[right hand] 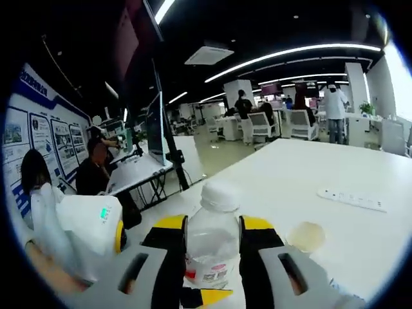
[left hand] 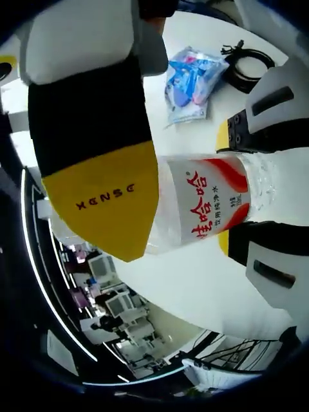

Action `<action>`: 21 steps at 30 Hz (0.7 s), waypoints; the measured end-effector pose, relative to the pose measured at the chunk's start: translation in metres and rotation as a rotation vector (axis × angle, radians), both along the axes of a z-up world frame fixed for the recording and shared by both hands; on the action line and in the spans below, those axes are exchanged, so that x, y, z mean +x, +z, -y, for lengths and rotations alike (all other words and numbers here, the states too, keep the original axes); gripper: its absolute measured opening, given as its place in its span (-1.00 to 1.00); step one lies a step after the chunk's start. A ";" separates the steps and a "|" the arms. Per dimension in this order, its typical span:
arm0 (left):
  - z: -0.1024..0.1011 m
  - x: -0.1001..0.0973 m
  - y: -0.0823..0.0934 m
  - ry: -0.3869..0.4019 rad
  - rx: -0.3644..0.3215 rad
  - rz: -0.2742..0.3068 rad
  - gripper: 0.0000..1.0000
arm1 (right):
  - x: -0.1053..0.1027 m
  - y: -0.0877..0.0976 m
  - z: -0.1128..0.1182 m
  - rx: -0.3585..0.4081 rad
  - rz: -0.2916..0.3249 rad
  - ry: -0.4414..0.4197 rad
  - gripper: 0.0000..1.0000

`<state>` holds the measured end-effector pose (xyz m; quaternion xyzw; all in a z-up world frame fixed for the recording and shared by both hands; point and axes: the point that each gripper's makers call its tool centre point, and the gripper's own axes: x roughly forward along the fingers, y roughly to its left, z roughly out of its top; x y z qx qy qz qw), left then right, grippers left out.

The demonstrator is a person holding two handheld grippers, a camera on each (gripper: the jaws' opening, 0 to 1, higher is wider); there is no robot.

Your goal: Arrange the tabletop items into an orderly group along one side of the table until the central work area is clear of visible clutter.

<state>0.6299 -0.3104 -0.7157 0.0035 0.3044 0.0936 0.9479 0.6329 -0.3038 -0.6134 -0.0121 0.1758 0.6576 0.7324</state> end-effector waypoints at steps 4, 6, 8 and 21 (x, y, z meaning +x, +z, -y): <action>0.002 0.001 0.001 0.002 0.006 0.007 -0.30 | -0.003 0.001 0.003 0.018 0.009 0.003 -0.49; 0.002 0.002 0.002 0.002 0.003 0.016 -0.30 | -0.002 0.003 0.003 0.020 0.008 -0.002 -0.49; 0.004 0.004 0.006 0.007 -0.006 0.041 -0.31 | -0.001 0.006 0.003 0.027 0.018 -0.003 -0.49; -0.005 0.021 0.030 0.061 0.009 0.141 -0.31 | 0.025 0.038 0.015 0.126 -0.025 -0.126 -0.38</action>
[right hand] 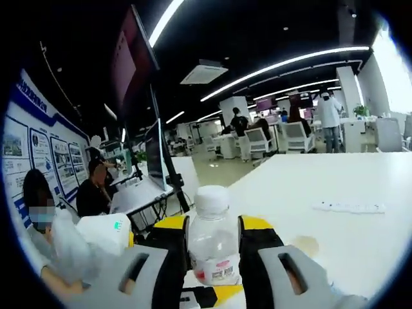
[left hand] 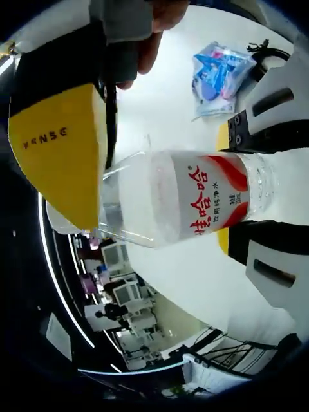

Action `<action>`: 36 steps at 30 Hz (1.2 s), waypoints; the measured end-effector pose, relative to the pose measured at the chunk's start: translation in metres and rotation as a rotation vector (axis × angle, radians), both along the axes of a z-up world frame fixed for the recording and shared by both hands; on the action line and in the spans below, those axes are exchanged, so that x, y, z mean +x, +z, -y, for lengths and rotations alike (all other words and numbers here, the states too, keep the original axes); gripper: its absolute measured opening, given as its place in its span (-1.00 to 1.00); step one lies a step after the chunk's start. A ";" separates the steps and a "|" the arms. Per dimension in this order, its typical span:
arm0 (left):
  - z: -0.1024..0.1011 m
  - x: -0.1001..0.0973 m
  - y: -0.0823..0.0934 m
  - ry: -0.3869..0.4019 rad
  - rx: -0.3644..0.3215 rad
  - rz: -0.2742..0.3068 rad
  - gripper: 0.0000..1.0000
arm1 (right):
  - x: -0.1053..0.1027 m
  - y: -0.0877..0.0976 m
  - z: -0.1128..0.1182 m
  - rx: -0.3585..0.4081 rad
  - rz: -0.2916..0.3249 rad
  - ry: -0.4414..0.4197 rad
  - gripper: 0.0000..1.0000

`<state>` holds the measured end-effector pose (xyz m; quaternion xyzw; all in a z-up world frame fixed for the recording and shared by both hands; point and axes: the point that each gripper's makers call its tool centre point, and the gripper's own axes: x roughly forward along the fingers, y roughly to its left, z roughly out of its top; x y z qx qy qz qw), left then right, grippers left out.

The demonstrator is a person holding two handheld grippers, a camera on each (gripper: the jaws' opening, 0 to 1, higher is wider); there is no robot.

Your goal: Arrange the tabletop items into an orderly group along one side of the table until the central work area is clear of visible clutter.

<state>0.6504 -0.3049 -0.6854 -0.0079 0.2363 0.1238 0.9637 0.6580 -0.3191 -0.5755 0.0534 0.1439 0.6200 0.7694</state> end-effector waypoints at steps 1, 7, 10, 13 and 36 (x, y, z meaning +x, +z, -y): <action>-0.001 0.001 0.000 0.000 0.007 0.000 -0.31 | 0.002 0.001 0.004 0.004 -0.002 -0.005 -0.37; -0.013 0.008 0.000 0.033 -0.013 0.014 -0.32 | 0.041 0.016 0.073 0.083 -0.070 -0.174 -0.38; -0.020 0.014 0.000 0.046 -0.020 0.024 -0.34 | 0.049 0.010 0.117 0.068 -0.076 -0.227 -0.38; -0.029 0.021 0.000 0.061 -0.019 0.030 -0.33 | 0.057 -0.001 0.165 0.037 -0.082 -0.310 -0.39; -0.070 0.078 -0.036 0.116 -0.051 0.062 -0.32 | 0.063 0.022 0.323 0.054 -0.119 -0.604 -0.39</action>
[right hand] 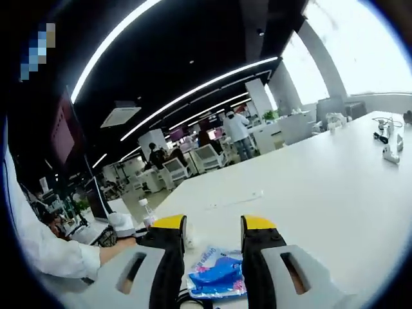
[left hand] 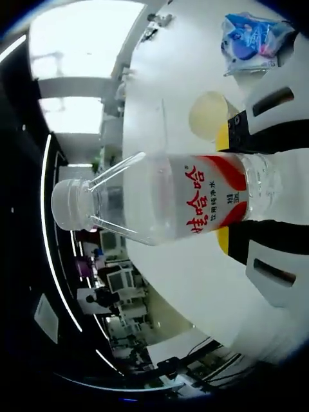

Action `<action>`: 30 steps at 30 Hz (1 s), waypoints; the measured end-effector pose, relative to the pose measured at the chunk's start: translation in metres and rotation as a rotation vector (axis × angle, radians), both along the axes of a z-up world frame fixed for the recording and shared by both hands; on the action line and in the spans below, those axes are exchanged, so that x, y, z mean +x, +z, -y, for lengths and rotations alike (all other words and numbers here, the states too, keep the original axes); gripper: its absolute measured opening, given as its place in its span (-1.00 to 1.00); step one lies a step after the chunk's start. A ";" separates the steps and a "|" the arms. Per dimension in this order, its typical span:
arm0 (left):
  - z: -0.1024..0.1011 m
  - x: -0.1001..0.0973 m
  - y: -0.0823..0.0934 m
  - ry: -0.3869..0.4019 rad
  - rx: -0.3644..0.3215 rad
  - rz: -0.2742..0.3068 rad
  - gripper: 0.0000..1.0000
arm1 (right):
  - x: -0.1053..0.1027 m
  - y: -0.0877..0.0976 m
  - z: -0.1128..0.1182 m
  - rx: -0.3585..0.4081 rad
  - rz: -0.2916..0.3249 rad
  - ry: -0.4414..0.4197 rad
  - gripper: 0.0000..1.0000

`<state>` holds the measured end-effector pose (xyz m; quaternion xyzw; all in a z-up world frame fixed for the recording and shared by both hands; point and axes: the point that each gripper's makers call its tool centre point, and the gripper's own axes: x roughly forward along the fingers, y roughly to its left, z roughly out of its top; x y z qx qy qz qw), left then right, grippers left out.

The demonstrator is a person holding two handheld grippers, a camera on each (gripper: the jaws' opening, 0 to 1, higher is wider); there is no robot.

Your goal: Arrange the tabletop items into an orderly group along one side of the table until the central work area is clear of visible clutter.

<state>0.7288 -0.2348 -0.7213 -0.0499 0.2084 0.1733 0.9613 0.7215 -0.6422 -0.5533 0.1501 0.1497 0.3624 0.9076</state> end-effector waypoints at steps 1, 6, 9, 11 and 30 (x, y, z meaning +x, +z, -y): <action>-0.002 0.002 -0.002 0.005 -0.004 0.002 -0.31 | 0.000 -0.001 0.002 -0.002 -0.002 -0.003 -0.39; -0.014 0.011 -0.012 0.029 -0.002 0.004 -0.31 | 0.003 -0.005 0.013 -0.021 -0.010 -0.031 -0.39; -0.017 0.014 -0.019 0.037 -0.017 0.002 -0.31 | 0.006 -0.009 0.019 0.000 -0.033 -0.054 -0.39; -0.018 0.015 -0.022 0.038 -0.002 -0.002 -0.31 | 0.006 -0.010 0.019 -0.003 -0.040 -0.061 -0.39; -0.011 0.022 -0.041 0.010 0.014 0.037 -0.30 | 0.001 -0.015 0.013 -0.046 -0.027 -0.046 -0.41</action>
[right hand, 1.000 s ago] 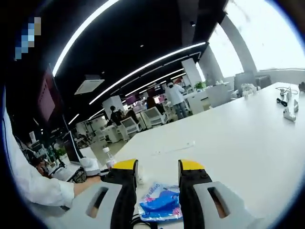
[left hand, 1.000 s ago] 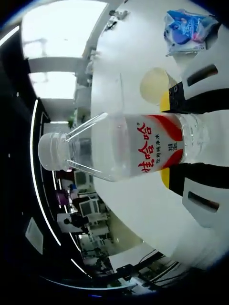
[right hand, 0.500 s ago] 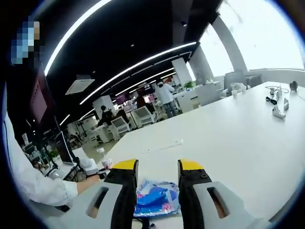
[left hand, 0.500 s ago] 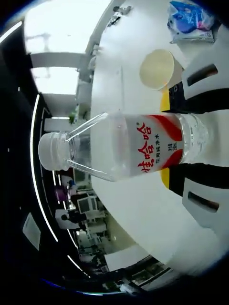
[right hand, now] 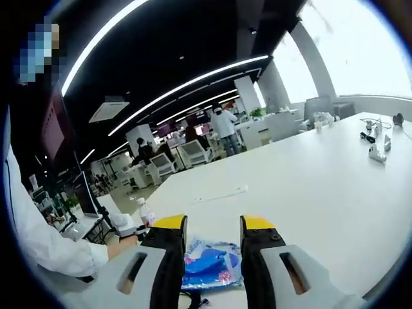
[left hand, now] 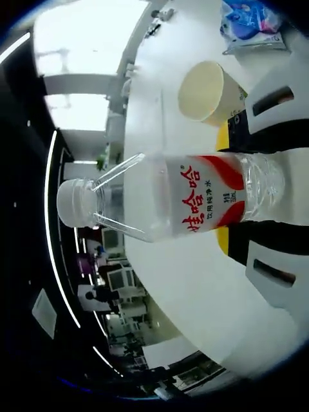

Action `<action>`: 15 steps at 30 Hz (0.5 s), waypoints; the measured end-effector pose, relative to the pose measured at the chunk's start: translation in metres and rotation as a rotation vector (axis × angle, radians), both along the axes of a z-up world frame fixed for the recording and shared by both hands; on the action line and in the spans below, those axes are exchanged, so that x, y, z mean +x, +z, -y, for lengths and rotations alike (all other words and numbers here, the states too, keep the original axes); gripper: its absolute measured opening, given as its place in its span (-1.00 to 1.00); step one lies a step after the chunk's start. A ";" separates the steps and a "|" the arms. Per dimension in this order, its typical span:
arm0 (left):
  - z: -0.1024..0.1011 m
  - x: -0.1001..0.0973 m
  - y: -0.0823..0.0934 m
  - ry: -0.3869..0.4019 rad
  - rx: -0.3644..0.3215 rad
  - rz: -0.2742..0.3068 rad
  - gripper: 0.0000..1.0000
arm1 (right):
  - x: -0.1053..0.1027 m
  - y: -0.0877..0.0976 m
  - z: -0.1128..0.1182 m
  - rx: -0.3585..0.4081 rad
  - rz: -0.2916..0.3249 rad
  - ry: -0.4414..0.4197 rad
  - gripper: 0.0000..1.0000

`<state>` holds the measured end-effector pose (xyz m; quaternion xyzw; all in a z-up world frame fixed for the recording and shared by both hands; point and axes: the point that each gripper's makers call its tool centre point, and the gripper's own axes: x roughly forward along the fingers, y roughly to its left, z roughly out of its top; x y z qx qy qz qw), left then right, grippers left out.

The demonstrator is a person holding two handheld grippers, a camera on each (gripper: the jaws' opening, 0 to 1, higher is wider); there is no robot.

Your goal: Arrange the tabletop items into an orderly group along one side of the table until the central work area is clear of visible clutter.

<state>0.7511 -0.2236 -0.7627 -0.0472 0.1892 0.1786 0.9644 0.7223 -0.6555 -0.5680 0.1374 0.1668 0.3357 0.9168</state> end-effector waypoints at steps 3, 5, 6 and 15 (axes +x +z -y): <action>0.001 0.002 0.000 -0.004 -0.004 0.018 -0.30 | 0.000 0.002 -0.002 0.000 0.002 0.004 -0.41; 0.003 0.004 0.000 -0.011 0.012 0.014 -0.29 | 0.001 0.002 -0.003 0.000 0.004 0.007 -0.41; 0.004 0.003 0.001 -0.013 0.020 0.013 -0.29 | 0.001 0.002 -0.003 0.001 0.004 0.008 -0.41; 0.009 0.001 0.000 -0.012 0.018 0.029 -0.27 | 0.001 -0.001 -0.003 0.009 -0.007 0.004 -0.41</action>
